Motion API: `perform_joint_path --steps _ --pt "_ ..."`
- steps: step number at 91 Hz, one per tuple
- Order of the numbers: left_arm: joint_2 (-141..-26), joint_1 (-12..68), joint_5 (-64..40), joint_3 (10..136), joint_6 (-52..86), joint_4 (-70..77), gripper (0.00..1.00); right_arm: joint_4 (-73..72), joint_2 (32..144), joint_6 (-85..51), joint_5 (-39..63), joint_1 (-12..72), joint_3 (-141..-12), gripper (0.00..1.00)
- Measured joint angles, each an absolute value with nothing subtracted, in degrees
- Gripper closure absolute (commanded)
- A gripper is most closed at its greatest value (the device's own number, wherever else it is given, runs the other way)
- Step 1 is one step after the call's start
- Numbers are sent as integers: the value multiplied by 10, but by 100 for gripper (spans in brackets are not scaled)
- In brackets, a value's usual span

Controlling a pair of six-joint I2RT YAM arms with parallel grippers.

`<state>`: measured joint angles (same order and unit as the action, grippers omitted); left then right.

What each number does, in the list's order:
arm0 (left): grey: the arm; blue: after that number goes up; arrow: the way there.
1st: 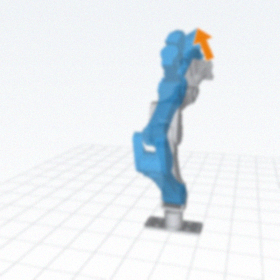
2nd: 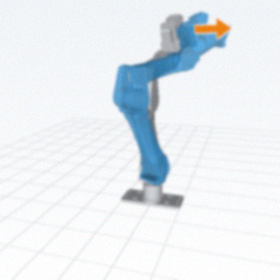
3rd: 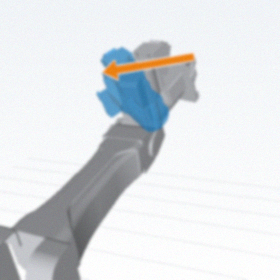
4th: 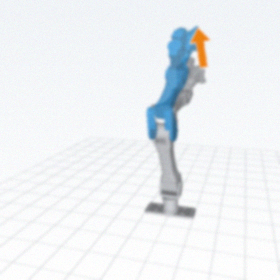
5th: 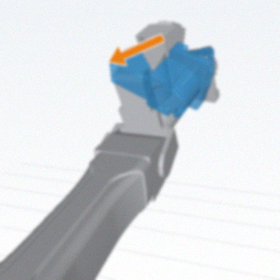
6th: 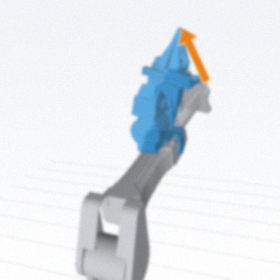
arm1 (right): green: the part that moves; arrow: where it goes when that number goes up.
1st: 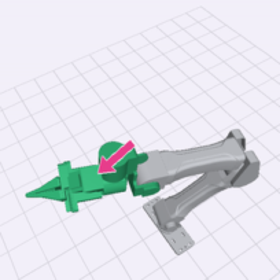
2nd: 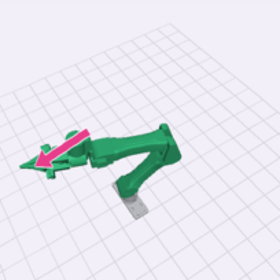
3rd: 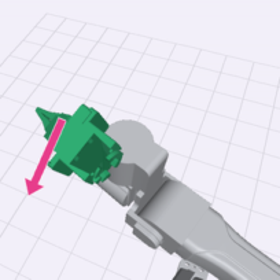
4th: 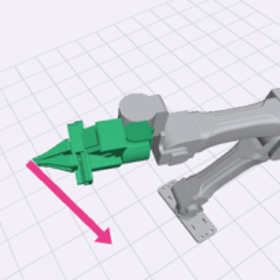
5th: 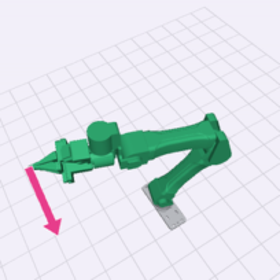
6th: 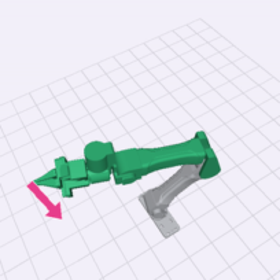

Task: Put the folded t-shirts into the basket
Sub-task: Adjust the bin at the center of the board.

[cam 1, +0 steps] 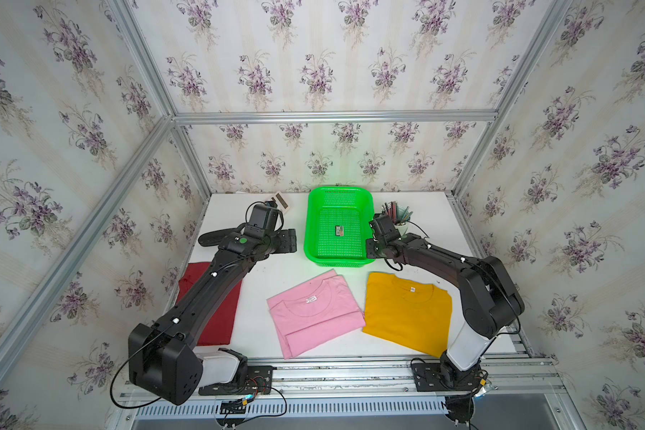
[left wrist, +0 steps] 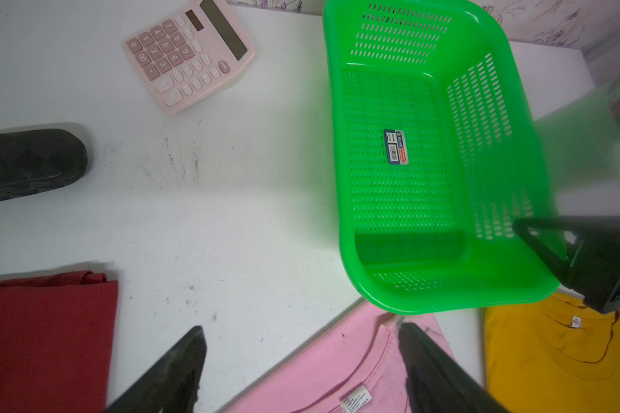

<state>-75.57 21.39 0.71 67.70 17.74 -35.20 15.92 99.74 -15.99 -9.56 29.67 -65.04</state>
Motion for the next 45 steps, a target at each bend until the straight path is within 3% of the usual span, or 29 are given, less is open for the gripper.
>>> perform_joint_path --steps 45 --pt "-733 214 34 645 181 -307 16 162 1001 -1 -36 288 -662 90"
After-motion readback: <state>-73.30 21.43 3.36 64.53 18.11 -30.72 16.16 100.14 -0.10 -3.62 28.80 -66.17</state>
